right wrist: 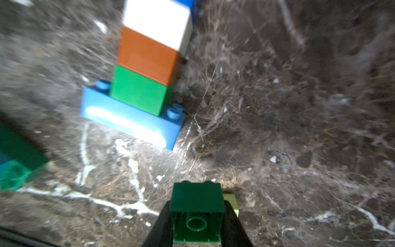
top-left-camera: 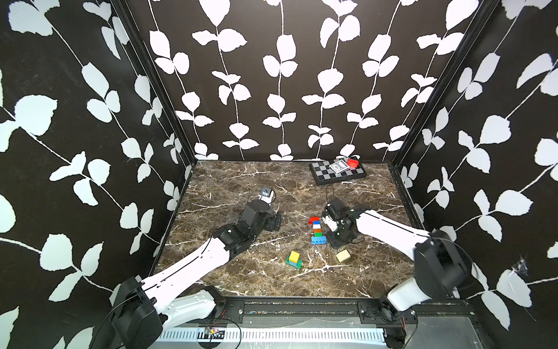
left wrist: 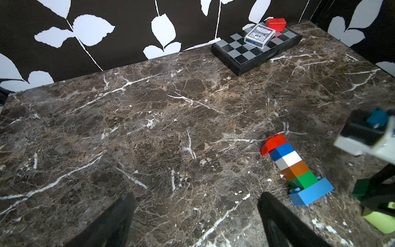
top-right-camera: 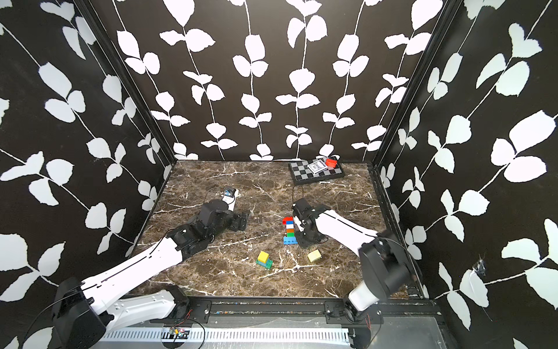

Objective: Assemble the number 1 with lego
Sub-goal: Pick up the lego brick from the center of the board.

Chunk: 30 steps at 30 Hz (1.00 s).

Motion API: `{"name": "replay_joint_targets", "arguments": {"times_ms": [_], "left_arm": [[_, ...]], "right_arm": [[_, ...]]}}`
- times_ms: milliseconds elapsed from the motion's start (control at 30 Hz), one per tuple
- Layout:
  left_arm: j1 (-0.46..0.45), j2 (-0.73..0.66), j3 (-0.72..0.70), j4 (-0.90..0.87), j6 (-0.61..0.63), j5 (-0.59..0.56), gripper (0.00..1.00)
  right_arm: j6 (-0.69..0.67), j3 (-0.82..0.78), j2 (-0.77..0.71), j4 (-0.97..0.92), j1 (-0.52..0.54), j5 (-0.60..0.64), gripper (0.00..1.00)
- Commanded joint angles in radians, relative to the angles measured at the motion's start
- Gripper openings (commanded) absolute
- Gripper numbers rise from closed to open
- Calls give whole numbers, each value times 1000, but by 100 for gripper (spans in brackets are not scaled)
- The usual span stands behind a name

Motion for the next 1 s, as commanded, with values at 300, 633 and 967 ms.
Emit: {"name": "replay_joint_targets", "arguments": {"times_ms": [300,633,967], "left_arm": [[5,-90,42,135,733,664,90],[-55,-1,186,64,931,850,91],[-59,39,199,211,841,866,77]], "right_arm": [[255,63,-319,335,-104,-662,30],[527,143,-270,598,-102,-985,29],[629,145,-254,702,-102,-1087,29]]}}
